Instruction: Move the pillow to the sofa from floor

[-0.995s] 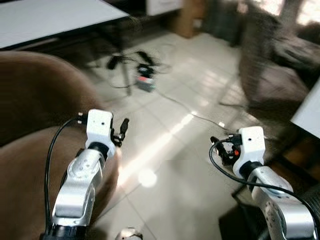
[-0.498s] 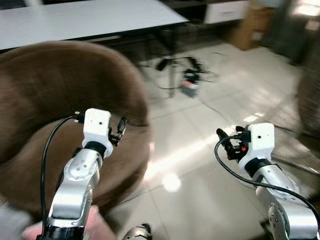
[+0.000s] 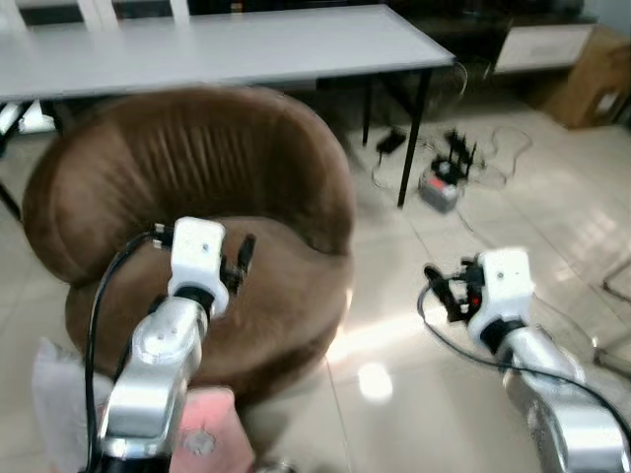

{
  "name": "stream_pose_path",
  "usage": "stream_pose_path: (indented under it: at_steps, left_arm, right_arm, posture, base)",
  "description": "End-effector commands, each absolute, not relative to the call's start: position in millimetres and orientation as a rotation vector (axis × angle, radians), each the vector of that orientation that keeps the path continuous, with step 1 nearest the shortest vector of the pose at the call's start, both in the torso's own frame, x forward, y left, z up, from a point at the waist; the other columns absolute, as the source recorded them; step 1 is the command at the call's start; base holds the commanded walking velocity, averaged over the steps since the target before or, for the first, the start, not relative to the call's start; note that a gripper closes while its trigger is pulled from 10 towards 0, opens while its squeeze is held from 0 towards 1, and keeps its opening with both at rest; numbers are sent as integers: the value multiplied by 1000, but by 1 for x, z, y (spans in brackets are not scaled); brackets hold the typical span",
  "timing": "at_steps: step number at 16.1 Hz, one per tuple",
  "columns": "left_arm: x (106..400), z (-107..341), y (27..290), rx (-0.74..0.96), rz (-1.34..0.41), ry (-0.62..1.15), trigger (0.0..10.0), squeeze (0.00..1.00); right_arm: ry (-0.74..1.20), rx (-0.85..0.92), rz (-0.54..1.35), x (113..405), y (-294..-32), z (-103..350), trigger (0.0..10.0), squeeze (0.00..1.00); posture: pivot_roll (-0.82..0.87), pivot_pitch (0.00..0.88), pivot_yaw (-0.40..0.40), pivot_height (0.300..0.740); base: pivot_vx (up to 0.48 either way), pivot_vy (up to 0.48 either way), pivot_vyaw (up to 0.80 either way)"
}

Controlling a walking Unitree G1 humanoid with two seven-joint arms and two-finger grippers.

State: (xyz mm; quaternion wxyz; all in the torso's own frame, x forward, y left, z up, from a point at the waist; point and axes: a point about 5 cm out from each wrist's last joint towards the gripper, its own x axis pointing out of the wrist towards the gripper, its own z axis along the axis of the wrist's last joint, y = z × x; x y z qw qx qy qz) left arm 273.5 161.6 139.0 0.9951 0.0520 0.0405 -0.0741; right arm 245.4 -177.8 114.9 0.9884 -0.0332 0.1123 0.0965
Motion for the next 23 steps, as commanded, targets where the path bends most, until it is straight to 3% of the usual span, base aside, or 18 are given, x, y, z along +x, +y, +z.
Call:
stream_pose_path:
  at_steps: [1, 11, 15, 21, 23]
  left_arm:
    - [272, 140, 164, 125, -133, 83, 10000, 0]
    - [267, 141, 161, 193, -162, 24, 10000, 0]
    - [266, 142, 162, 187, -171, 15, 10000, 0]
    - [268, 139, 163, 203, -168, 24, 10000, 0]
    - [269, 139, 163, 206, -170, 25, 10000, 0]
  right_arm:
    - [244, -62, 203, 247, -177, 113, 10000, 0]
    - [276, -82, 264, 246, -177, 107, 10000, 0]
    - [278, -93, 298, 245, -171, 104, 10000, 0]
    - [270, -99, 232, 248, -176, 103, 10000, 0]
    - [233, -99, 157, 250, -181, 105, 10000, 0]
  posture:
    - [14, 10, -4, 740]
    - [16, 0, -9, 740]
    - [20, 0, -12, 740]
    - [18, 0, -4, 740]
    - [19, 0, -4, 740]
  base:
    - [0, 0, 800]
    - [0, 0, 800]
    - [318, 0, 800]
    - [356, 0, 800]
    - [341, 0, 0]
